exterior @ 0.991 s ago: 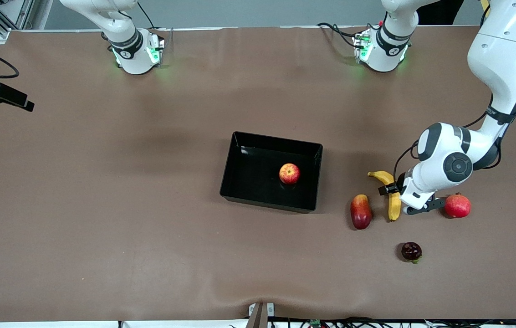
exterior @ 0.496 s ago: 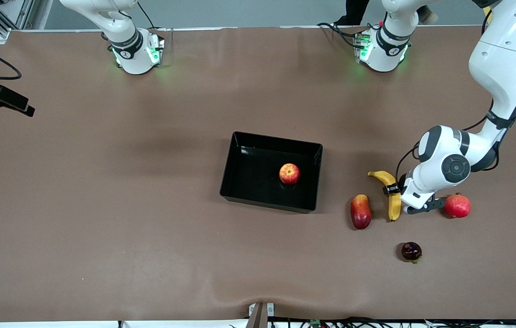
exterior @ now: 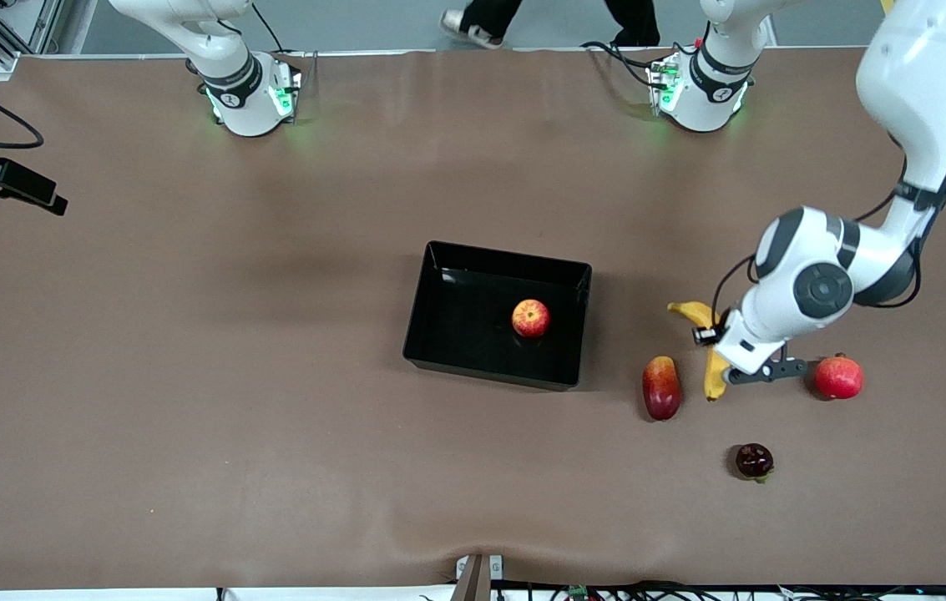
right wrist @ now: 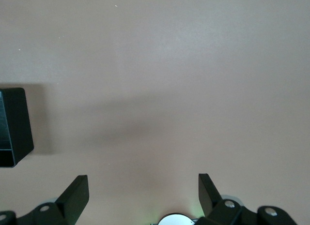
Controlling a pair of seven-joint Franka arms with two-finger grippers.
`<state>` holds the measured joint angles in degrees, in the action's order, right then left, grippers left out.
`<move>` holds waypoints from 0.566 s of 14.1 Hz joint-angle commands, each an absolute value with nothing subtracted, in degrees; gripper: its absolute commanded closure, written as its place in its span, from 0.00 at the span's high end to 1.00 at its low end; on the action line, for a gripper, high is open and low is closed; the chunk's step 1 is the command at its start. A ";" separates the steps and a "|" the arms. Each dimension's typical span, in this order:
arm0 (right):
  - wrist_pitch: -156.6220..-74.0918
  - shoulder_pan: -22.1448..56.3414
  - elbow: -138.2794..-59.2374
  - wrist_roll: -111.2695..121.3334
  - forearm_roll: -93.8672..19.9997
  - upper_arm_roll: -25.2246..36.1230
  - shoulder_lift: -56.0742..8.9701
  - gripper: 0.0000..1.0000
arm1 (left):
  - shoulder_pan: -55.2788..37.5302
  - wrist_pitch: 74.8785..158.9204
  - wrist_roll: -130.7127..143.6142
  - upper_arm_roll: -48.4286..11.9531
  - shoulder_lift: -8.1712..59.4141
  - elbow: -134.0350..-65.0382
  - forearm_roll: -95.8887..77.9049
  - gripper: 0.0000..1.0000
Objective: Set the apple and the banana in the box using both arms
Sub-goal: 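Grasp the yellow banana with the left gripper, then carry the banana with the left gripper over the tray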
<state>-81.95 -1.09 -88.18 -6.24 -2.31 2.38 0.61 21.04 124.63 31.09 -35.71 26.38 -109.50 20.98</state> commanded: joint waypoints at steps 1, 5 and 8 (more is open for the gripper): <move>-82.00 -0.88 -87.89 -6.42 -1.49 2.37 0.35 1.00 | 21.10 119.46 36.96 -41.63 21.62 -108.12 18.82 0.00; -81.91 -0.97 -87.89 -6.33 -1.41 2.37 0.35 1.00 | 14.36 118.30 56.56 -47.20 26.26 -101.01 18.63 0.00; -82.00 -0.88 -87.89 -6.33 -1.32 2.37 0.35 1.00 | 4.08 118.30 65.36 -46.15 32.15 -94.50 19.33 0.00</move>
